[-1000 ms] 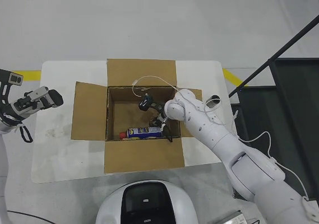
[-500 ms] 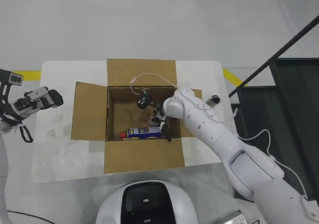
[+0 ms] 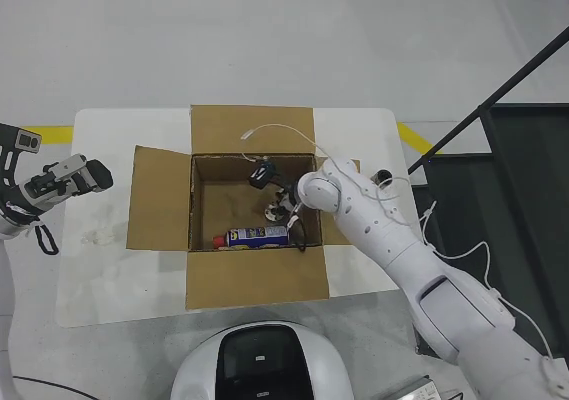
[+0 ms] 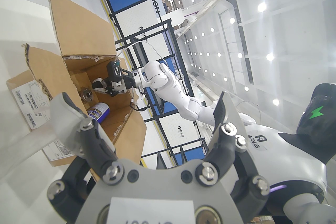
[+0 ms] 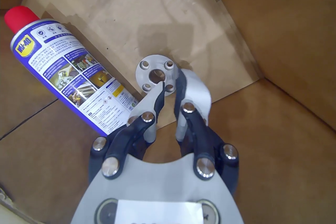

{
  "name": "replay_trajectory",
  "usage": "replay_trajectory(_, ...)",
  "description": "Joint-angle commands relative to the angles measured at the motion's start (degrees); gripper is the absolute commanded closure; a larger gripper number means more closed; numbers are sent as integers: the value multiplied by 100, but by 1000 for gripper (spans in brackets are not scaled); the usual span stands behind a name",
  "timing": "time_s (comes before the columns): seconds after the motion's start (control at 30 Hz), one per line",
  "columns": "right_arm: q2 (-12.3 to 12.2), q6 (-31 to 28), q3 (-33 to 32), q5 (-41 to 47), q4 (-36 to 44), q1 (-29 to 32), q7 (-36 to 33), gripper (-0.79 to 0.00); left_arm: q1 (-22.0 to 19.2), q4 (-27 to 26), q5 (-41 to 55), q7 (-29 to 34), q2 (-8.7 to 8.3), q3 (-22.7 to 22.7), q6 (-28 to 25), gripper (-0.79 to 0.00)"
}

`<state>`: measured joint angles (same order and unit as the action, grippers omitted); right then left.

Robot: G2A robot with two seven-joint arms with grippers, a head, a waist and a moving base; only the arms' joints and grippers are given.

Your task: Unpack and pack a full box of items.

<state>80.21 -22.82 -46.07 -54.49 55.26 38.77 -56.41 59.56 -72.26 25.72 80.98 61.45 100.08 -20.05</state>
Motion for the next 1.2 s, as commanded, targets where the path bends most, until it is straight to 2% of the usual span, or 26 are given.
replay_trajectory(0.0, 7, 76, 35, -20, 85, 59, -2, -785, 0, 0, 0, 0, 0, 0, 0, -785)
replay_trajectory(0.33, 115, 544, 225, -94, 49, 106, 157, -785, 0, 0, 0, 0, 0, 0, 0, -785)
replay_trajectory(0.53, 178, 617, 256, -9, -189, 26, 272, -785, 0, 0, 0, 0, 0, 0, 0, -785)
replay_trajectory(0.6, 205, 613, 288, 8, -268, -4, 301, -730, 0, 0, 0, 0, 0, 0, 0, -785)
replay_trajectory(0.73, 269, 631, 359, 60, -465, -62, 349, -717, 0, 0, 0, 0, 0, 0, 0, -785)
replay_trajectory(0.87, 337, 663, 431, 82, -690, -140, 427, -662, 0, 0, 0, 0, 0, 0, 0, -785)
replay_trajectory(1.03, 419, 670, 516, 87, -934, -230, 506, -671, 0, 0, 0, 0, 0, 0, 0, -785)
replay_trajectory(1.07, 434, 670, 529, 91, -987, -247, 519, -656, 0, 0, 0, 0, 0, 0, 0, -785)
replay_trajectory(1.1, 450, 667, 544, 90, -1038, -267, 527, -594, 0, 0, 0, 0, 0, 0, 0, -785)
replay_trajectory(1.13, 465, 661, 557, 93, -1081, -285, 544, -425, 0, 0, 0, 0, 0, 0, 0, -785)
replay_trajectory(1.17, 480, 660, 571, 90, -1122, -304, 557, -299, 0, 0, 0, 0, 0, 0, 0, -785)
